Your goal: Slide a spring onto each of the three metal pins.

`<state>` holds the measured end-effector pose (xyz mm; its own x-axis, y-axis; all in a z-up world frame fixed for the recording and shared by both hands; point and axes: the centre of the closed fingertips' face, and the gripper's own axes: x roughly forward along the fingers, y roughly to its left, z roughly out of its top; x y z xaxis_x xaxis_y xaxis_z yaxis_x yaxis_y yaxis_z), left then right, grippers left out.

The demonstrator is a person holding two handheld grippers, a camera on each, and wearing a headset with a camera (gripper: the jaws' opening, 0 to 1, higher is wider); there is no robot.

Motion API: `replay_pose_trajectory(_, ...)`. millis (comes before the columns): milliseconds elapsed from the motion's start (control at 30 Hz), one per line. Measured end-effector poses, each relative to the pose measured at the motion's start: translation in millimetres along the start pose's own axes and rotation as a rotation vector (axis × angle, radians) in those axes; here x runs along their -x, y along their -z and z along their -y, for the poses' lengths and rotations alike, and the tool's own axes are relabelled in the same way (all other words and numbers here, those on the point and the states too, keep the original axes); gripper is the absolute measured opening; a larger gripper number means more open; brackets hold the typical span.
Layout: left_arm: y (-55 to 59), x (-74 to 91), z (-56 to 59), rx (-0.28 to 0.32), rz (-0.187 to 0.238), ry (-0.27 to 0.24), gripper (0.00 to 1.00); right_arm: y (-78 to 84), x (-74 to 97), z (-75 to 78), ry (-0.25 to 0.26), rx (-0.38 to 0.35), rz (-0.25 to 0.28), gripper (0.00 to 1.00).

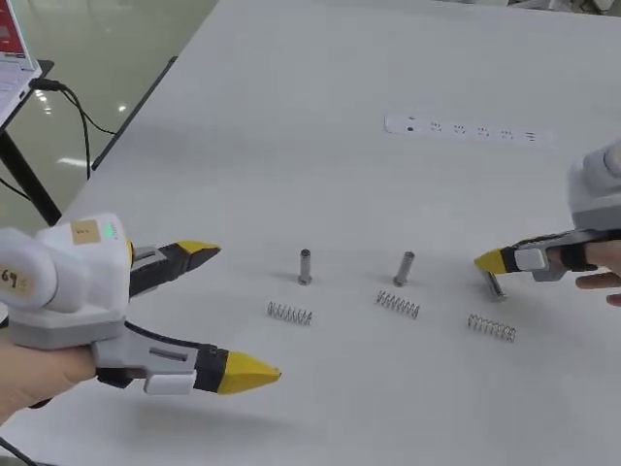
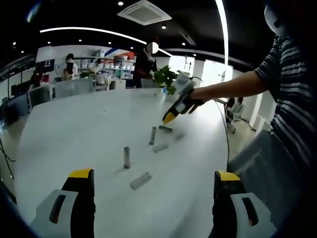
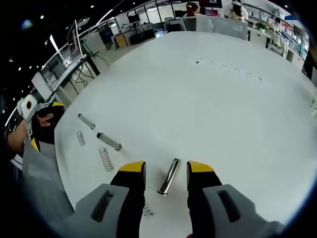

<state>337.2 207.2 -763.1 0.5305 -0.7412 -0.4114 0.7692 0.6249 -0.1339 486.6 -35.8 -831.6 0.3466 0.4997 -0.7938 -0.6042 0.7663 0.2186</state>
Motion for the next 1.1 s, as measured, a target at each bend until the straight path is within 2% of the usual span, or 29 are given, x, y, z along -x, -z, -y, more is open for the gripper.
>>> replay_pose_trajectory(300,2.2,0.8,-1.8,0.005,-0.004,-0.007,0.98,10.3,-12.4,8.0,0.04,-0.043,-0.058,0.22)
replay_pose_trajectory(433,2.3,1.0,-2.7,0.012,0.0,-0.015,0.98,11.9,-14.9,5.3,0.041,-0.038,-0.068,0.21)
replay_pose_trajectory(567,2.5,1.7,-3.4,0.01,-0.002,-0.018,0.98,14.1,-18.7,7.2,0.065,-0.013,-0.092,0.19)
replay_pose_trajectory(833,3.2,2.9,-4.2,0.011,-0.002,-0.023,0.98,14.3,-20.4,14.7,0.122,-0.007,-0.095,0.08)
replay_pose_trajectory(1100,4.5,1.6,-2.3,0.008,-0.006,-0.017,0.98,14.1,-22.6,15.6,0.146,-0.005,-0.096,0.07)
